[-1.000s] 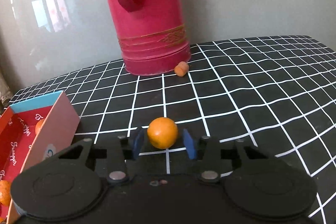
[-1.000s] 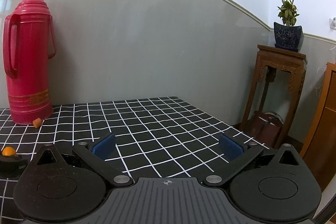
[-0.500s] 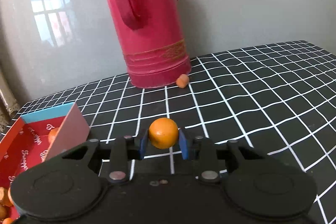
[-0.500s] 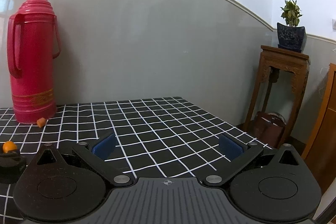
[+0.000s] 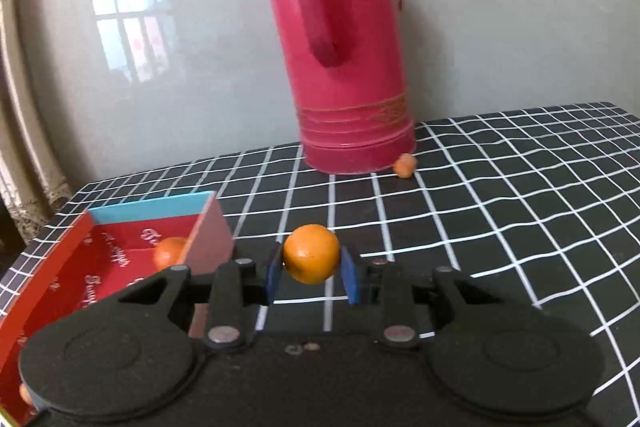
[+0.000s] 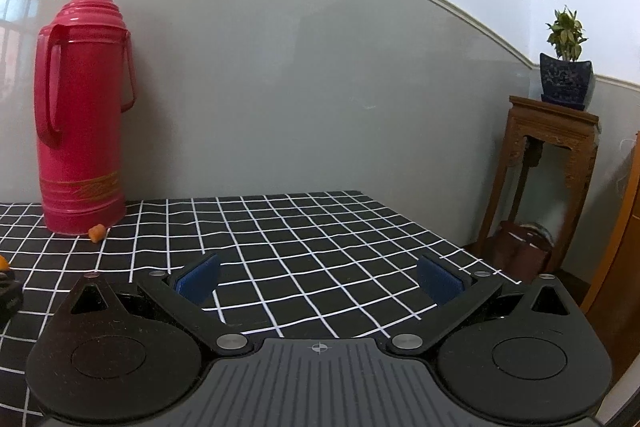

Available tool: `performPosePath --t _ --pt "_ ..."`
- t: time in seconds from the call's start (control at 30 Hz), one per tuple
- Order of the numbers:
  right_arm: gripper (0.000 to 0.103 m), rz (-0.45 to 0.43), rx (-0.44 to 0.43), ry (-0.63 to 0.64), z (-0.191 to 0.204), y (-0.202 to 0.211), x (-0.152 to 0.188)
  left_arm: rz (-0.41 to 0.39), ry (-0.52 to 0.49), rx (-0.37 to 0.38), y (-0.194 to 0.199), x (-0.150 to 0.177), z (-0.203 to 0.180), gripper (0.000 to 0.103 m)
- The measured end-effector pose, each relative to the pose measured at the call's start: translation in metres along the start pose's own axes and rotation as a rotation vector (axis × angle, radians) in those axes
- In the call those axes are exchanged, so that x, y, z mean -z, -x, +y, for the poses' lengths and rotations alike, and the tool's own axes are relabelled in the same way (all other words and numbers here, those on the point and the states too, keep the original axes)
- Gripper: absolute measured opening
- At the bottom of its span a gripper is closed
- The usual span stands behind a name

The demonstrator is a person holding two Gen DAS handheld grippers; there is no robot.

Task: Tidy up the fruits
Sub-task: 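Carry the tangerine into the box and open the left gripper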

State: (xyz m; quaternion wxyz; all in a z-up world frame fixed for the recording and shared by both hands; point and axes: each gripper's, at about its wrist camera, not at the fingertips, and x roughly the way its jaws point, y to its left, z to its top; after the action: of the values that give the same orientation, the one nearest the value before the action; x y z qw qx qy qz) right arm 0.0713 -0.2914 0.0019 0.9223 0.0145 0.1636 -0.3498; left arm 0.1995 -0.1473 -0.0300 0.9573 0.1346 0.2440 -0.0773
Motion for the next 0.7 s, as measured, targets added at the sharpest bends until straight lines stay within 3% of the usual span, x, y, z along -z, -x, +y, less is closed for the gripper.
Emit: performPosePath --t 0.3,0.7 --pt "0.103 -0.010 -0.034 0.018 0.014 0.005 0.000 0.015 0.037 -0.036 0.003 0.002 0.025 0.021" --pt "0.103 0.005 -0.011 0.030 0.009 -0.002 0.003 0.008 0.036 -0.018 0.004 0.002 0.014 0.021"
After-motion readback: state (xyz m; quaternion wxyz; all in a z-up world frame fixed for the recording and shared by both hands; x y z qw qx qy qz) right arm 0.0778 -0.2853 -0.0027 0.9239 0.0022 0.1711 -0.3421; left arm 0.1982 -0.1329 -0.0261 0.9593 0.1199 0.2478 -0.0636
